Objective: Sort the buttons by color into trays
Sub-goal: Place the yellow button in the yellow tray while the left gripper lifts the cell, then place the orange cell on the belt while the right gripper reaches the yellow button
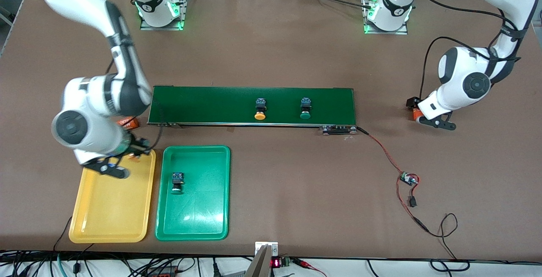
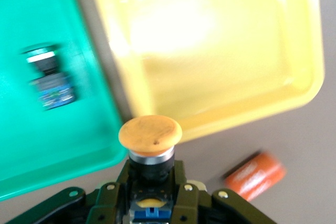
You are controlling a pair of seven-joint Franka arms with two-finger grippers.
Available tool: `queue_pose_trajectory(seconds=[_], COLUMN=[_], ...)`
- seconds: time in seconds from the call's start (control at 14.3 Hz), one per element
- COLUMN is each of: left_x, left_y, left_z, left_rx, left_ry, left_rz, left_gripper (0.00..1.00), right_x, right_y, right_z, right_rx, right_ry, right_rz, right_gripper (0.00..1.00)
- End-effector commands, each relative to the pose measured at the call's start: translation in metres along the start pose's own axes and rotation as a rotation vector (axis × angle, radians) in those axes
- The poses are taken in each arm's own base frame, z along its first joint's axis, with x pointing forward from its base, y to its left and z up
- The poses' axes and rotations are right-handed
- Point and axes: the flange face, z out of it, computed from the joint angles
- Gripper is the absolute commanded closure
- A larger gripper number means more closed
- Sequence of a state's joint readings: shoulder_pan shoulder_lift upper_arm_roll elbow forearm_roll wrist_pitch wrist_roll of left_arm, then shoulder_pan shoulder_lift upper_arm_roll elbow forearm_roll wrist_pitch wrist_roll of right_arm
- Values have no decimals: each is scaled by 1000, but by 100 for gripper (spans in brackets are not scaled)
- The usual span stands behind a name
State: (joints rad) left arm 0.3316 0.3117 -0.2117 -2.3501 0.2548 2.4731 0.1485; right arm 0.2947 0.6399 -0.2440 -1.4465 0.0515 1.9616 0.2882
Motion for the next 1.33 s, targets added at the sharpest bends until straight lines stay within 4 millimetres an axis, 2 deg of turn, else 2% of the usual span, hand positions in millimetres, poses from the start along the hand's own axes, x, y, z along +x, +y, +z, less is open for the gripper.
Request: queue_pose_trajectory(seconds=[0.0,0.07,0.21,0.35,0.42,0.49,0.63,0.77,0.84,0.98,1.05,1.26], left_x=[-3,-3,-1,4,7,14,33,47,52,58,60,61], left_y=[0,0,0,5,11,25,61,103,122,145,166,234], left_z=[4,4,-1,-23,-39,-58,-96,-128,-137,-142,-146,-156], left_rx=[-14,-14,-9,11,25,40,58,68,71,66,69,75], left_ry=[7,5,11,15,9,3,-28,-57,-46,-29,-13,61], left_rz=[10,11,13,28,43,73,147,247,331,548,649,866], left_gripper=[48,58,67,72,72,72,74,74,74,76,76,76], right_x=[36,43,48,56,58,58,60,58,55,39,30,-8], right_y=[12,20,21,19,21,20,30,27,25,15,7,-34], right_z=[46,54,68,87,89,90,84,77,66,39,24,-17], right_rx=[-79,-86,-87,-88,-86,-78,-53,-5,21,61,71,76], right_ry=[30,55,67,117,128,133,130,121,111,41,8,-60], right_rz=[-196,-229,-272,-339,-342,-329,-302,-276,-263,-250,-233,-138], right_gripper=[100,100,100,100,84,4,0,0,0,0,0,0])
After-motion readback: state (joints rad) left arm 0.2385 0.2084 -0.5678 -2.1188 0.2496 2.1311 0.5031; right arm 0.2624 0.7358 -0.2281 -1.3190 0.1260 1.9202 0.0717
